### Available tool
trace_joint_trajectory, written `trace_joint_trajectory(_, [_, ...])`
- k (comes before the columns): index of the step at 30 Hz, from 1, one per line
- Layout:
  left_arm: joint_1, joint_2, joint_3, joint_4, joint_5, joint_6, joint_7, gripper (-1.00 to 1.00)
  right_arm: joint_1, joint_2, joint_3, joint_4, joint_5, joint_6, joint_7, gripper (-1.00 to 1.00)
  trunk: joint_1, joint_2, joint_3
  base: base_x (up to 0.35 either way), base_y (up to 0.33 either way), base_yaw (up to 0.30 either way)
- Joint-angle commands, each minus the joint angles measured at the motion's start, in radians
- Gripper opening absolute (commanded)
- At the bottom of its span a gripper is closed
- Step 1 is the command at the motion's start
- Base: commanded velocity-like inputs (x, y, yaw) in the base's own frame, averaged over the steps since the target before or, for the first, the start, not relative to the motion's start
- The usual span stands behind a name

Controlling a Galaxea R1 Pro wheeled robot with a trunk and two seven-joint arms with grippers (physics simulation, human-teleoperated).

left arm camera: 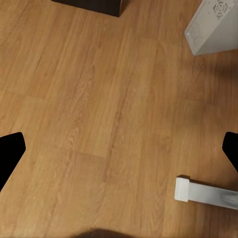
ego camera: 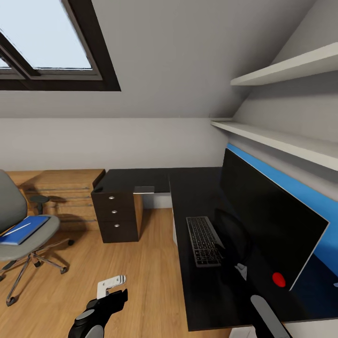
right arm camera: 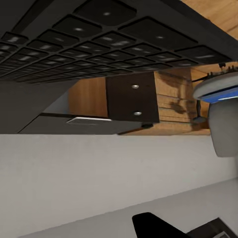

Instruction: In the bedroom, organize the workspace by keeping the computer under the desk, ensuring the monitor is on the desk, placing the keyboard on the desk next to the monitor, placing the mouse on the desk next to the keyboard, moving the folder from the swivel chair onto the desk next to the mouse, stacking the notebook on top of the folder with the pen on top of the notebook, and positioning the swivel chair next to the desk.

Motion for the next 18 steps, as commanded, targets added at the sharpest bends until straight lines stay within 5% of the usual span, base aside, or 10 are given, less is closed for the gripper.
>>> trace_joint_trajectory(1, [-0.001,0.001,-0.002,-0.002,0.006,0.002,0.008,1.00,-0.001,-0.001,0.002,0.000,-0.009,0.001,0.002,1.00,0.000,-0.001,-0.001,0.000,0.000,0.000])
trace_joint_trajectory(8, [-0.001,0.001,-0.002,-0.001,0.005,0.002,0.008,1.00,-0.001,-0.001,0.002,0.000,-0.008,0.001,0.002,1.00,0.000,-0.001,-0.001,-0.044,0.000,0.000])
trace_joint_trajectory(18, [-0.001,0.002,-0.001,-0.001,0.005,0.002,0.007,1.00,-0.001,-0.001,0.002,0.000,-0.008,0.001,0.001,1.00,0.000,-0.001,-0.001,-0.305,0.000,0.000])
